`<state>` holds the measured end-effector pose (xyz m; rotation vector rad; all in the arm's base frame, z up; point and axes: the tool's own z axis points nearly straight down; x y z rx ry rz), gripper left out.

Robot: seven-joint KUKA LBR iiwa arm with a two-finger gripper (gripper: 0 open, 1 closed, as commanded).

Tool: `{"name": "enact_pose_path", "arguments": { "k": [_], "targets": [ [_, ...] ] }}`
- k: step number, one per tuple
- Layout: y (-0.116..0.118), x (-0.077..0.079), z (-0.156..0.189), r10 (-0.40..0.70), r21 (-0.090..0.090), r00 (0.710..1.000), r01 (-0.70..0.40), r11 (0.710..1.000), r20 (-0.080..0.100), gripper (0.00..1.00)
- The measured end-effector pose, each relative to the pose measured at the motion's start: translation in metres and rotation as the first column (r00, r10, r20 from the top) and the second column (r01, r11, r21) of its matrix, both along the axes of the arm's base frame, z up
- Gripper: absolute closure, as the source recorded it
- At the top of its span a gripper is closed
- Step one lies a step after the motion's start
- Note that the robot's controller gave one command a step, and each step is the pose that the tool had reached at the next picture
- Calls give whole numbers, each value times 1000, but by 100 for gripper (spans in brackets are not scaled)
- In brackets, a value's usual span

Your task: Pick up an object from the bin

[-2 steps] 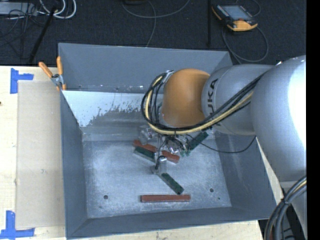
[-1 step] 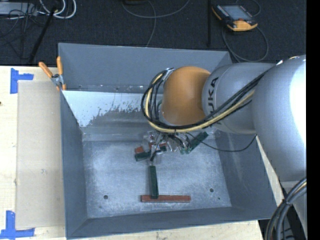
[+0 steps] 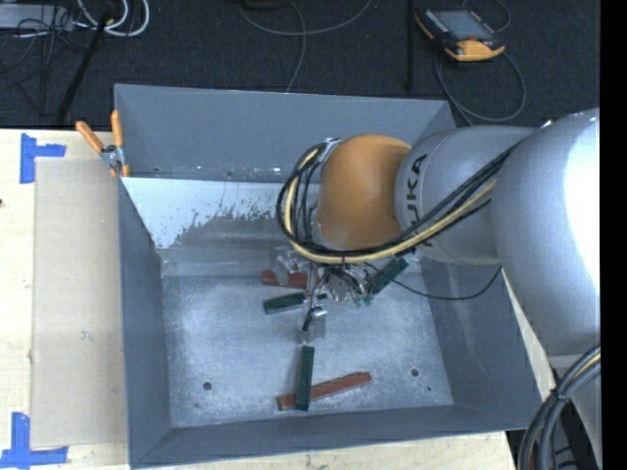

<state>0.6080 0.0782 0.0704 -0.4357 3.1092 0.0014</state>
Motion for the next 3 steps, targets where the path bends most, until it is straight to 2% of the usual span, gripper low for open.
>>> {"name": "enact_pose_path", "arguments": {
  "k": [1, 2, 3],
  "targets": [
    [1, 2, 3, 0, 1, 1000, 0, 1000, 5, 100],
    [0, 0, 0, 1, 0, 1000, -1, 1000, 0, 0],
    [0, 0, 1, 1, -1, 1000, -1, 1000, -3, 100]
  ]
}}
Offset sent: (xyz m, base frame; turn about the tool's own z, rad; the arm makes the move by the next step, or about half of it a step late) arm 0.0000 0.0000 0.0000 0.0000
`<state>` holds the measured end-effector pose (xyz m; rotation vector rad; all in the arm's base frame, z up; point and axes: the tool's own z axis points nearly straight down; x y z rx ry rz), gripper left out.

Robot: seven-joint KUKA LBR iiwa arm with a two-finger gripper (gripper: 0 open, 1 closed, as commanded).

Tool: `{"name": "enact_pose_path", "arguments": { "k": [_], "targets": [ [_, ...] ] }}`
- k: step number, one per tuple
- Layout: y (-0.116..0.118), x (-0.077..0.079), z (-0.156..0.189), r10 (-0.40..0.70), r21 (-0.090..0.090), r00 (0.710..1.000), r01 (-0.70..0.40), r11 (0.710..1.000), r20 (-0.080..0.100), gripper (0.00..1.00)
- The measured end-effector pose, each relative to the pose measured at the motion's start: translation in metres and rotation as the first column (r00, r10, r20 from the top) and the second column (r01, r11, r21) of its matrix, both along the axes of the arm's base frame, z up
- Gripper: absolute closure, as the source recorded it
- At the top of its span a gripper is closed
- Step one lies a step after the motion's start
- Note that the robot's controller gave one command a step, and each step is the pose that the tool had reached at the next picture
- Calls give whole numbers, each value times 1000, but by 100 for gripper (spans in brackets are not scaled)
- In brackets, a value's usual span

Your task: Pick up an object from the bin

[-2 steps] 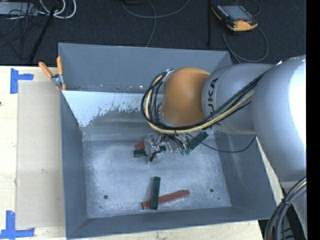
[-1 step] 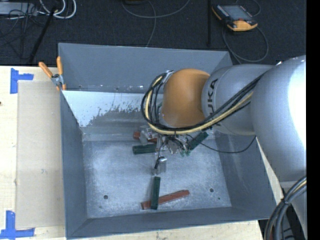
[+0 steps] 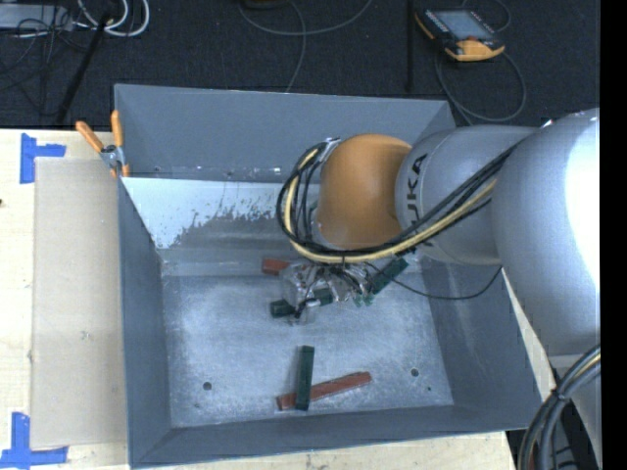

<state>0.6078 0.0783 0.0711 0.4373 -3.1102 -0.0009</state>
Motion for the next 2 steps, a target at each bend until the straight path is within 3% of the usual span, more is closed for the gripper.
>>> {"name": "enact_pose_path", "arguments": {
  "k": [1, 2],
  "targets": [
    [32, 2, 220, 24, 1, 1000, -24, 1000, 12, 100],
    [-24, -38, 220, 243, -1, 970, -243, 970, 1, 100]
  ]
}}
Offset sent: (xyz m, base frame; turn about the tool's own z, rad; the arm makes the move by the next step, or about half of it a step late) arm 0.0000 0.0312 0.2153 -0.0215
